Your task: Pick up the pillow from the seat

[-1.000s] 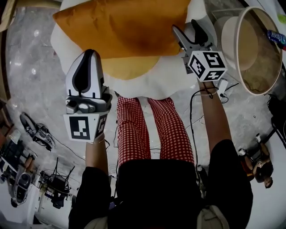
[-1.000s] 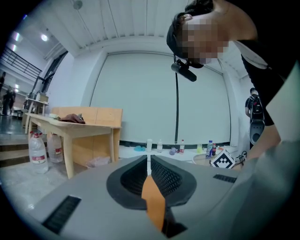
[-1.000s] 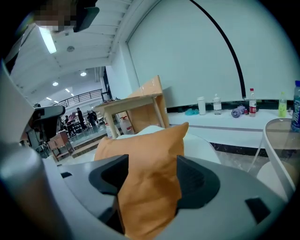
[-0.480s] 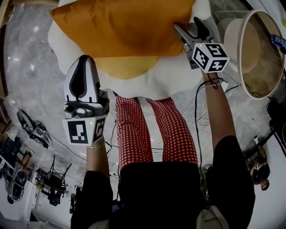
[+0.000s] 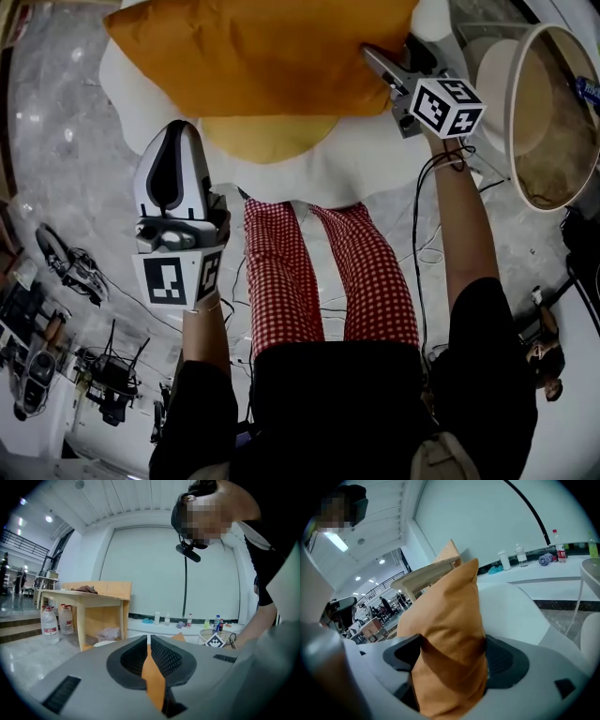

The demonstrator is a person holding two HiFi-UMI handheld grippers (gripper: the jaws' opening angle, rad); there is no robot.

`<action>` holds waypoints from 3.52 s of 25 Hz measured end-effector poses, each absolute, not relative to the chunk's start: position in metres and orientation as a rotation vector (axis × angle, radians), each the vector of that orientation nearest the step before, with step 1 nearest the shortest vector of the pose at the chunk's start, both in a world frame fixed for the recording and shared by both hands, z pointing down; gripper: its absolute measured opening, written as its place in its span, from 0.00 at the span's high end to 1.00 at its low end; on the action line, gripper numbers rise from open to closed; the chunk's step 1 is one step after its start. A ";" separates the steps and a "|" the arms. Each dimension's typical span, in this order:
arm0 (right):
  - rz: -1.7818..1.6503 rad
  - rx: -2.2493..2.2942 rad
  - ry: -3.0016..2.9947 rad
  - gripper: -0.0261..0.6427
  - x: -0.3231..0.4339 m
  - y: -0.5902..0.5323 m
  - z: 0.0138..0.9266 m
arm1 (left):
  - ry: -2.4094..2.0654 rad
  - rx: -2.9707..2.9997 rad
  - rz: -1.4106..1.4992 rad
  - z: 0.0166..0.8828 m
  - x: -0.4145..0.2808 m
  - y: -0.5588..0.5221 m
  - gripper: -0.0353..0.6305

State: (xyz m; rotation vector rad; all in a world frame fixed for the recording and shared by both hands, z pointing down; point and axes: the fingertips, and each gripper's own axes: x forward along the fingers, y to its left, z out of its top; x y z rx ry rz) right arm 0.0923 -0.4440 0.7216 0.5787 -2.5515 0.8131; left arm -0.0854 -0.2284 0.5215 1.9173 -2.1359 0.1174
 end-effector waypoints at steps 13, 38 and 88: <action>0.742 0.640 -2.482 0.44 0.088 -0.443 0.719 | -2.135 1.920 0.086 0.522 -0.091 -0.228 0.93; 0.503 0.895 -2.377 0.68 0.089 -0.419 0.725 | -2.205 1.798 0.066 0.561 -0.162 -0.188 0.93; 0.379 1.064 -2.294 0.69 0.101 -0.388 0.731 | -1.565 1.977 0.097 0.759 -0.285 -0.241 0.38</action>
